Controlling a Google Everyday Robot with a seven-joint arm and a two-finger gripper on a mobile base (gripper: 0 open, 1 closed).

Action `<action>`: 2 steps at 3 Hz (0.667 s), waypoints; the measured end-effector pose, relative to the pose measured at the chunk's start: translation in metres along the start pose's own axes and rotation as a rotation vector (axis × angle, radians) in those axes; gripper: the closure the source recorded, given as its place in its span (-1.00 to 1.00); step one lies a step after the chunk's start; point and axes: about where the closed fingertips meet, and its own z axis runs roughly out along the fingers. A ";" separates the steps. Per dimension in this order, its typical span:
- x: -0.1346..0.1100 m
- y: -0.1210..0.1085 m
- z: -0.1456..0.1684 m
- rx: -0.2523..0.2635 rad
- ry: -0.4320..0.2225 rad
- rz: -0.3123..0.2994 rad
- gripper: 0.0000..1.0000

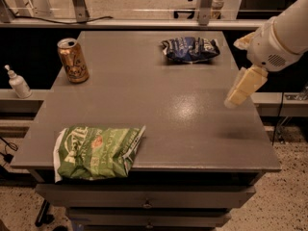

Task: Move blue chip bag near orange can

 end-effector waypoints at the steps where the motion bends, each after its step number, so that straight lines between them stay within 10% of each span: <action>1: -0.001 -0.047 0.023 0.082 -0.066 0.020 -1.00; 2: -0.004 -0.086 0.043 0.143 -0.121 0.039 -1.00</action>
Offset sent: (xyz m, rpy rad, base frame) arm 0.1515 -0.0159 -0.0110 0.1650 -0.2415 -0.0993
